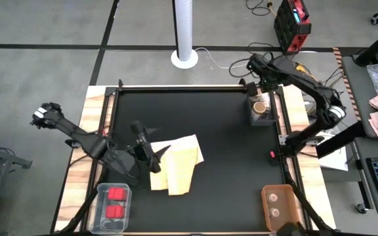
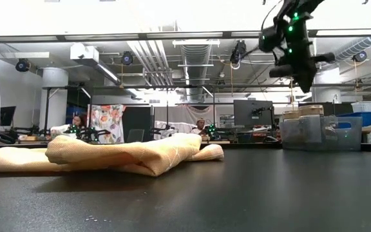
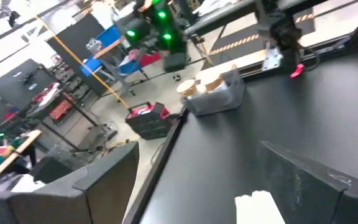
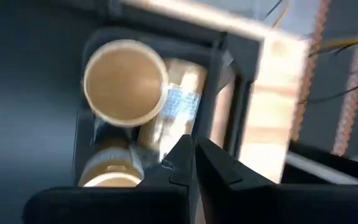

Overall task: Sort spices by type
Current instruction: Adjust the golden spice bottles in the black bin

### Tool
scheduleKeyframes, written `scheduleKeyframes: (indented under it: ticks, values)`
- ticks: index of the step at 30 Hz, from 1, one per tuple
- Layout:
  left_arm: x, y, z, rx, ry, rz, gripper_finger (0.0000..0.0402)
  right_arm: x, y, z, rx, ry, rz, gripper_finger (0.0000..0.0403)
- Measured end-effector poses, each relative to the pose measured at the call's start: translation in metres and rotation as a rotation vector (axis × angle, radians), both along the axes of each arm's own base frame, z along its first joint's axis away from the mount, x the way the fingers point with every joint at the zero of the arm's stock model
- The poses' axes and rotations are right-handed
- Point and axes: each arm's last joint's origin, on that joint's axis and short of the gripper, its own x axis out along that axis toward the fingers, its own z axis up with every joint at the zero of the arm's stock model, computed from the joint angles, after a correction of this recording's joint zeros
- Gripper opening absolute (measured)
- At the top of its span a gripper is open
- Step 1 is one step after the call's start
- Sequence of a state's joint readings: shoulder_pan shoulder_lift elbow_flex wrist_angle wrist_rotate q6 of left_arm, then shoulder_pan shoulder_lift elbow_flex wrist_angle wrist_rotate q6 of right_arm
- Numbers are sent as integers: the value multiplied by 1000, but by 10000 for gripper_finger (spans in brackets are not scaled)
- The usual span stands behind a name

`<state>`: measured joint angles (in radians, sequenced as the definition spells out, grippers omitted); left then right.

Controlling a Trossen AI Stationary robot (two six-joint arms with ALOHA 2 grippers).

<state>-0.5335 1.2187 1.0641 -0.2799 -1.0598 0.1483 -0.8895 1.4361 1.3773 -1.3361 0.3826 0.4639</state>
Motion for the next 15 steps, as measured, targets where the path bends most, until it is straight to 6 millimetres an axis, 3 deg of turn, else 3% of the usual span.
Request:
scheduleKeyframes:
  ticks: [7,11,15]
  values:
    - [-39,24,18,24,21,35,311,-4,-3,-2,78,-61,65,45]
    - [-60,37,32,-15,-43,47,311,-7,0,1,69,-74,64,97]
    - [-74,45,40,-54,-98,49,311,-7,1,-9,83,-70,54,157]
